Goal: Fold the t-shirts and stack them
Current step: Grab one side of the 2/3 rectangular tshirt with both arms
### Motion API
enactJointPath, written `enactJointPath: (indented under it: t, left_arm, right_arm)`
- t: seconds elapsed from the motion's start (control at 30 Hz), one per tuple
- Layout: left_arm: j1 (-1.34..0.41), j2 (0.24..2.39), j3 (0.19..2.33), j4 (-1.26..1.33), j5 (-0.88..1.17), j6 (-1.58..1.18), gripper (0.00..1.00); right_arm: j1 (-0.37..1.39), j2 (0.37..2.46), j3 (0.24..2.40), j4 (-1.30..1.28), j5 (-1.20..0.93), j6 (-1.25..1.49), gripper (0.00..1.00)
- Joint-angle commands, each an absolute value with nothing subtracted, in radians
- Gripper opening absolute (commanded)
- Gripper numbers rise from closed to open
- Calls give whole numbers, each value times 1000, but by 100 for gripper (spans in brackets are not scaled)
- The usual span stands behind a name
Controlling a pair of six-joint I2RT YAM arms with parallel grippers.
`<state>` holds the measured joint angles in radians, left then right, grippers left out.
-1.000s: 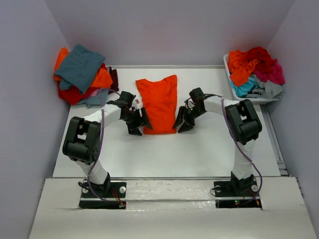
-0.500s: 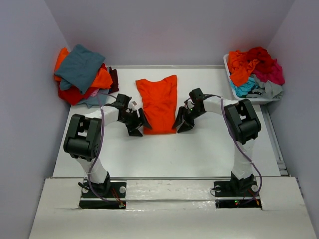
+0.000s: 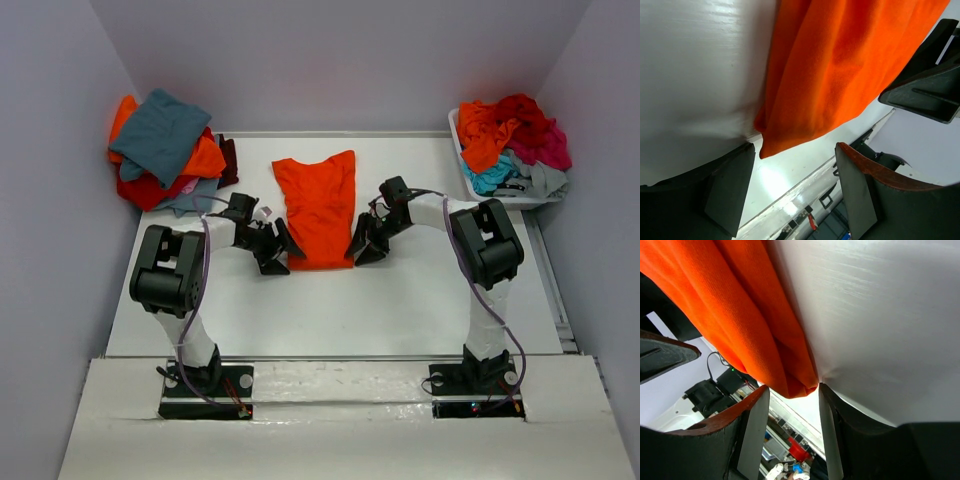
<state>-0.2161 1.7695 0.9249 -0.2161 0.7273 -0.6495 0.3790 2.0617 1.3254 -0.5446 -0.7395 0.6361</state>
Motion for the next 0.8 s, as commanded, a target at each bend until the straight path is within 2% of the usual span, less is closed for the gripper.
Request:
enactJointPath:
  t: [0.0, 0.57, 0.63, 0.7, 0.77]
  left_arm:
    - [-199, 1779, 913, -190, 752, -661, 78]
    - [-181, 1818, 902, -154, 755, -683, 72]
    - [-181, 1825, 899, -146, 759, -686, 70]
    - [-181, 1830, 894, -140, 762, -689, 59]
    - [-181, 1833, 888, -133, 767, -693, 56]
  right_arm:
    - [373, 2048, 1313, -500, -762, 647, 49]
    - [373, 2040, 1278, -453, -769, 672, 46]
    - [373, 2039, 1272, -449, -769, 673, 46]
    - [373, 2039, 1269, -449, -769, 673, 46]
    - [373, 2037, 1269, -448, -769, 672, 45]
